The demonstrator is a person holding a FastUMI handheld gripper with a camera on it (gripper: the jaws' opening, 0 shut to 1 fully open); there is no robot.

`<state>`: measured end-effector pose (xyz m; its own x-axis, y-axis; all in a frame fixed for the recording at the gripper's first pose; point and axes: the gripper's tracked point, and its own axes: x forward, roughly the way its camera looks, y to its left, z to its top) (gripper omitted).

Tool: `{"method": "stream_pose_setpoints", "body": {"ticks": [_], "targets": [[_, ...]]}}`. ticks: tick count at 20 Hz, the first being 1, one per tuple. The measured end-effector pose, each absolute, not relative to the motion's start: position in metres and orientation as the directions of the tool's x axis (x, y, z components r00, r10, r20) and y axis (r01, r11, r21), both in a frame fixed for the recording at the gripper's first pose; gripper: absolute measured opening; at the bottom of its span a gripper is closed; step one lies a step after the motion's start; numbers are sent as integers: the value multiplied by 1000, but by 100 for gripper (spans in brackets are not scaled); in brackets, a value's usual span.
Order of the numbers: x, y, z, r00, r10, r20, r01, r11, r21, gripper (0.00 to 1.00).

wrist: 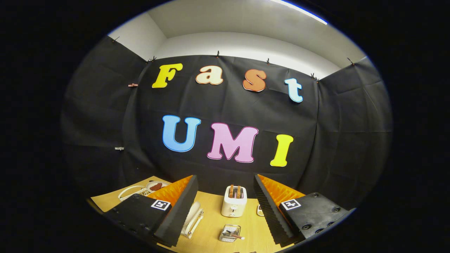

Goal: Take the plate from the dish rack, then take the spoon from the basket and place it into the plate.

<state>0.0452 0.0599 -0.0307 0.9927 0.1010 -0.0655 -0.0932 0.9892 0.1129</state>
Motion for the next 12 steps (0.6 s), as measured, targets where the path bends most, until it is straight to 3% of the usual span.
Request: {"method": "stream_pose_setpoints", "body": {"ticks": [6,12], "targets": [[89,120,-84,953,207,-222,-157,962,222,98],[124,179,-192,823,277,-495,-140,945,296,98]]}}
